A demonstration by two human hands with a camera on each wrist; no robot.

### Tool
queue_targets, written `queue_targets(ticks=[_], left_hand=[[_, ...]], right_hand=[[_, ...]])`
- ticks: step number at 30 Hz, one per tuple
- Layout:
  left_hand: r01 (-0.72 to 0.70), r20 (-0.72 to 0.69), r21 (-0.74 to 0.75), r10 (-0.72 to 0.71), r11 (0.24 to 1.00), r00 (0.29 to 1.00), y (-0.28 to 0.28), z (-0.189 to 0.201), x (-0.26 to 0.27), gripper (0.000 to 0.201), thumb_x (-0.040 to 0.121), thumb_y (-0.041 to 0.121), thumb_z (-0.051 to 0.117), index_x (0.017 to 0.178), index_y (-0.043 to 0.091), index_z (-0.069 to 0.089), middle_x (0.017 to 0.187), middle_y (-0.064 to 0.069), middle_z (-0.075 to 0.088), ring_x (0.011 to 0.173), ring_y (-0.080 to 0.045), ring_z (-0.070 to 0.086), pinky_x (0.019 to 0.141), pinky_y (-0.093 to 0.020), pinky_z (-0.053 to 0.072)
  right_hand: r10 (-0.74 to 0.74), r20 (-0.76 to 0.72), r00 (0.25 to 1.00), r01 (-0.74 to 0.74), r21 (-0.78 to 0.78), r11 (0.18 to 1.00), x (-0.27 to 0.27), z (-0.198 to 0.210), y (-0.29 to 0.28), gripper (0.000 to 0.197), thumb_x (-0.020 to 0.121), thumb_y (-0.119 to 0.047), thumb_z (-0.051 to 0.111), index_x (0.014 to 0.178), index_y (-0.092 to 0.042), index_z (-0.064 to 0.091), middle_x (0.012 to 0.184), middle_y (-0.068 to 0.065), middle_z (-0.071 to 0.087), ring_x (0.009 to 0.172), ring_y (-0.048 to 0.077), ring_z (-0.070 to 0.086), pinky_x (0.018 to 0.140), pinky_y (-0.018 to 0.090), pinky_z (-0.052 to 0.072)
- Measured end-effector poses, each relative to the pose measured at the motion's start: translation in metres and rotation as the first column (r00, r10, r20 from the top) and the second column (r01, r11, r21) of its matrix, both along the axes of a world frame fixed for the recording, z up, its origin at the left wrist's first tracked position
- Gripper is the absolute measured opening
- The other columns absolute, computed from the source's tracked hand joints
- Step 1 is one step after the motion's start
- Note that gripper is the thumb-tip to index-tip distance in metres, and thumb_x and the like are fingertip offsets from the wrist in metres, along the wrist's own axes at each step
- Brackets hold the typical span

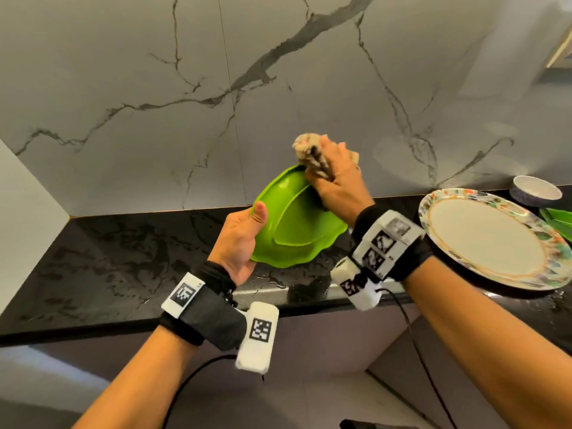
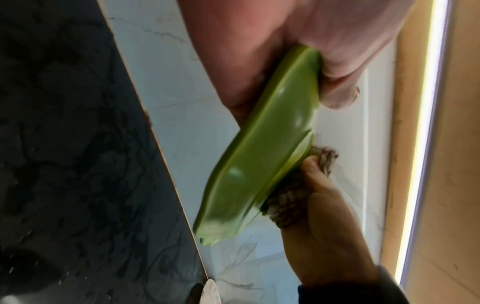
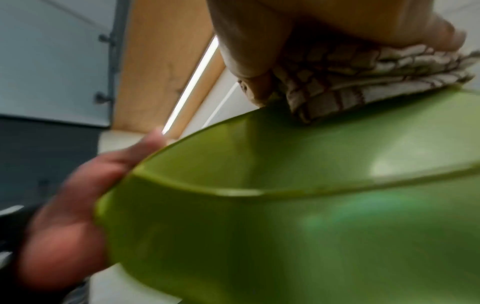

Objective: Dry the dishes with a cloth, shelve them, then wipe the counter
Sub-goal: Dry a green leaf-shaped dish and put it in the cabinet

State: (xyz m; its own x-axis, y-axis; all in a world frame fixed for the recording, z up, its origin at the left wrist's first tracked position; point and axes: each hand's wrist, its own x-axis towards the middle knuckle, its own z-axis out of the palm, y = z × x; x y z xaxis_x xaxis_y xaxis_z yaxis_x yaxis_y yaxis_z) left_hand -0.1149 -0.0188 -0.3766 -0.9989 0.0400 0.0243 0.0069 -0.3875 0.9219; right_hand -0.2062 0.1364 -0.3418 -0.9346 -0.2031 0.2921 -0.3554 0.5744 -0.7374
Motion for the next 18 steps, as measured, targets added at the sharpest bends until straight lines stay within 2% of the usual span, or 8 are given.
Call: queue_targets(ticks=[2,5,7,9,11,13,15,18], left_hand=[[-0.04,0.033,0.051,0.038,0.998,0.999,0.005,-0.002,0.0,0.075,0.045,0.067,0.077,0.098,0.014,0.072,0.095,-0.007,0.075,0.087,-0.023,0.072,0.065,-0.038,0.059],[-0.093,0.115,0.175,0.073,0.98,0.991,0.012,-0.002,0.001,0.049,0.083,0.06,0.048,0.098,0.018,0.069,0.097,-0.001,0.073,0.102,-0.021,0.066,0.069,-0.029,0.06],[-0.078,0.105,0.306,0.047,0.949,0.993,0.012,-0.001,0.001,0.06,0.078,0.064,0.033,0.1,0.022,0.069,0.104,0.0,0.071,0.1,-0.016,0.067,0.077,-0.027,0.059],[-0.047,0.074,0.402,0.018,0.914,0.997,0.01,0.0,0.003,0.077,0.057,0.075,0.039,0.1,0.023,0.074,0.112,-0.002,0.07,0.104,-0.017,0.067,0.089,-0.034,0.054],[0.014,0.039,0.488,-0.037,0.873,0.999,0.005,0.0,0.008,0.086,0.053,0.074,0.056,0.114,0.015,0.068,0.123,-0.009,0.064,0.116,-0.025,0.06,0.098,-0.043,0.047],[0.008,0.086,0.556,-0.067,0.831,0.994,0.003,-0.003,0.011,0.09,0.055,0.054,0.076,0.129,0.007,0.055,0.132,-0.014,0.057,0.12,-0.03,0.056,0.096,-0.047,0.048],[0.049,0.125,0.58,-0.148,0.813,0.981,0.0,-0.008,0.014,0.072,0.057,0.031,0.079,0.121,0.004,0.062,0.126,-0.015,0.061,0.113,-0.031,0.061,0.088,-0.048,0.053],[0.092,0.148,0.502,-0.19,0.86,0.971,0.002,-0.009,0.018,0.063,0.055,0.023,0.079,0.113,0.003,0.066,0.122,-0.019,0.063,0.11,-0.034,0.062,0.088,-0.054,0.051]], right_hand=[[0.088,-0.084,0.993,-0.077,0.123,0.989,0.023,-0.006,-0.017,0.064,0.086,-0.015,0.058,0.144,-0.025,0.031,0.157,-0.001,0.016,0.147,0.022,0.0,0.114,0.058,-0.005],[0.232,-0.193,0.953,-0.213,0.115,0.97,0.063,-0.02,-0.044,0.063,0.077,-0.023,0.051,0.139,-0.03,0.04,0.155,-0.004,0.022,0.145,0.017,-0.001,0.109,0.056,-0.014],[0.264,-0.211,0.941,-0.25,0.091,0.964,0.078,-0.03,-0.054,0.064,0.078,-0.025,0.052,0.14,-0.029,0.038,0.154,-0.005,0.023,0.143,0.013,-0.001,0.111,0.059,-0.014],[0.298,-0.239,0.924,-0.277,0.118,0.954,0.082,-0.04,-0.056,0.065,0.079,-0.022,0.053,0.141,-0.027,0.037,0.154,-0.004,0.024,0.144,0.018,0.001,0.109,0.065,-0.009],[0.347,-0.325,0.88,-0.293,0.205,0.934,0.085,-0.048,-0.053,0.063,0.077,-0.022,0.048,0.14,-0.024,0.041,0.153,0.001,0.028,0.144,0.024,0.005,0.107,0.068,-0.004],[0.426,-0.417,0.803,-0.304,0.327,0.895,0.084,-0.056,-0.045,0.063,0.074,-0.025,0.043,0.137,-0.023,0.045,0.151,0.006,0.034,0.143,0.029,0.014,0.105,0.069,0.005],[0.534,-0.454,0.713,-0.327,0.459,0.826,0.075,-0.063,-0.029,0.062,0.074,-0.023,0.043,0.136,-0.027,0.042,0.149,0.008,0.036,0.141,0.032,0.017,0.106,0.069,0.011],[0.636,-0.461,0.619,-0.353,0.56,0.749,0.058,-0.067,-0.001,0.045,0.09,-0.026,0.039,0.134,-0.031,0.036,0.147,0.009,0.038,0.14,0.033,0.019,0.11,0.063,0.016]])
